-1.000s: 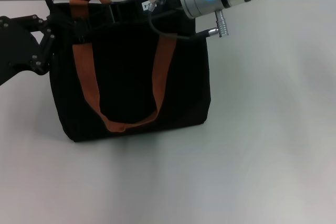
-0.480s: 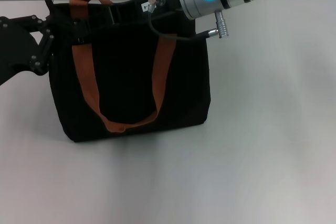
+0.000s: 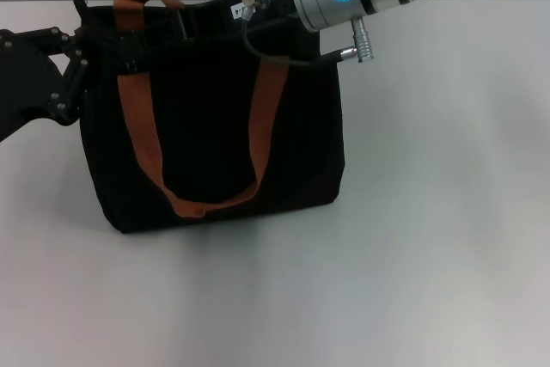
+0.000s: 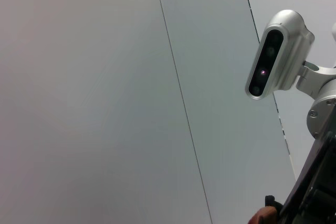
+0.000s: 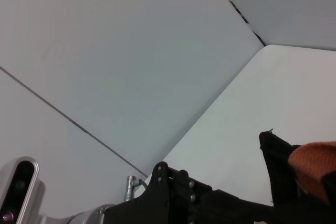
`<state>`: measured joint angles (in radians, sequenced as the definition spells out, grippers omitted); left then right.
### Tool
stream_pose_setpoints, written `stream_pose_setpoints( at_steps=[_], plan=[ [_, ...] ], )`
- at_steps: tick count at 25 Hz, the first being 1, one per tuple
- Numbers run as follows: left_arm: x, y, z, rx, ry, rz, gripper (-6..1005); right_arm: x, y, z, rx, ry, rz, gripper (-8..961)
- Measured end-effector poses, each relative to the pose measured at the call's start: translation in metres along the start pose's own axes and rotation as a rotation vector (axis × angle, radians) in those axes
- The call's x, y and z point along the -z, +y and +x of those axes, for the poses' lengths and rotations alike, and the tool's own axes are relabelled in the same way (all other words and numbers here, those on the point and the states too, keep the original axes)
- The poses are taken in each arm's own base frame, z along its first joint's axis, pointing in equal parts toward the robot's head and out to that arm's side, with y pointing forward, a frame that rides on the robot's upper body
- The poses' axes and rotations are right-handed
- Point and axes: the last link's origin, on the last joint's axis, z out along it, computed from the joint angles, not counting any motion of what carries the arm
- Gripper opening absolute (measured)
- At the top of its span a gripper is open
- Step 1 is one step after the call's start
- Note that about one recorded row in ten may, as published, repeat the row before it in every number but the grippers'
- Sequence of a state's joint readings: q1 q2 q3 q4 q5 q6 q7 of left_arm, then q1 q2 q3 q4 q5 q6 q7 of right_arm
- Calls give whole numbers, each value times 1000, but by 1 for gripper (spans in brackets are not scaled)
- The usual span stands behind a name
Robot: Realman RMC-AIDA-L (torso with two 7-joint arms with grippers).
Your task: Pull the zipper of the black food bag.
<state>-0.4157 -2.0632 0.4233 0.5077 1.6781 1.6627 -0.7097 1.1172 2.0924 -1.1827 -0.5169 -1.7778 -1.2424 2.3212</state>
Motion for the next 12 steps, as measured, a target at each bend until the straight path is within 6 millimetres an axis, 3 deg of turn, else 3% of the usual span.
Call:
stream_pose_setpoints(
  at_steps=[12],
  plan=[
    [-4,0,3,2,19,-14,26,0,-1,-1,0,-7,5,381]
  ],
)
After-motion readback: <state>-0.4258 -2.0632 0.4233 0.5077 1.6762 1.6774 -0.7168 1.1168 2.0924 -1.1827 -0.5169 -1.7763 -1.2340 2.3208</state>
